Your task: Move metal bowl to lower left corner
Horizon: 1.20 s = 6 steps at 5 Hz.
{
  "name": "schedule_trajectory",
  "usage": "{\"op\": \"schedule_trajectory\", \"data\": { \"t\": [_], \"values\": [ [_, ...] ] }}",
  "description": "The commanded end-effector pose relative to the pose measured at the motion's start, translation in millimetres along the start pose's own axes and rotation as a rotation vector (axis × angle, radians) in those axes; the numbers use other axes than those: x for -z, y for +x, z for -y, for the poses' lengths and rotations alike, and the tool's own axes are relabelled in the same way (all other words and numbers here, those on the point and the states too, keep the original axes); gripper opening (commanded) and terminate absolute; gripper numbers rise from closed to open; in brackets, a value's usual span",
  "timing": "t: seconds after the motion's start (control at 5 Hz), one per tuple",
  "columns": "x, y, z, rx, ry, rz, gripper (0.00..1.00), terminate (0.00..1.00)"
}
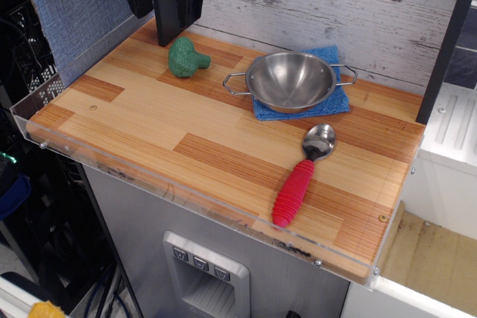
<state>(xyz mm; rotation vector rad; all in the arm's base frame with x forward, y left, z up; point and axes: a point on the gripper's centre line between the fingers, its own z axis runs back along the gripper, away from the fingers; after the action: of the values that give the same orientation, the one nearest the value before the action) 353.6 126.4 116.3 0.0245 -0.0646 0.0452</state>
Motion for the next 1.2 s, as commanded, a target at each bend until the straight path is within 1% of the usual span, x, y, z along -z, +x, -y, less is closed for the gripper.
{"op": "schedule_trajectory", "data": {
  "t": [0.0,0.2,0.4,0.6,0.8,1.0],
  "values": [
    [0.0,0.0,0.0,0.000,0.000,0.000,1.00,0.00],
    [6.2,1.6,28.5,0.043,0.012,-0.011,1.00,0.00],
    [15.4,0.8,66.3,0.115,0.018,-0.020,1.00,0.00],
    [21.3,-0.4,105.6,0.190,0.003,0.002,1.00,0.00],
    [23.6,2.6,128.3,0.226,-0.003,0.021,1.00,0.00],
    [22.5,8.1,138.7,0.248,-0.018,0.039,1.00,0.00]
  ]
}}
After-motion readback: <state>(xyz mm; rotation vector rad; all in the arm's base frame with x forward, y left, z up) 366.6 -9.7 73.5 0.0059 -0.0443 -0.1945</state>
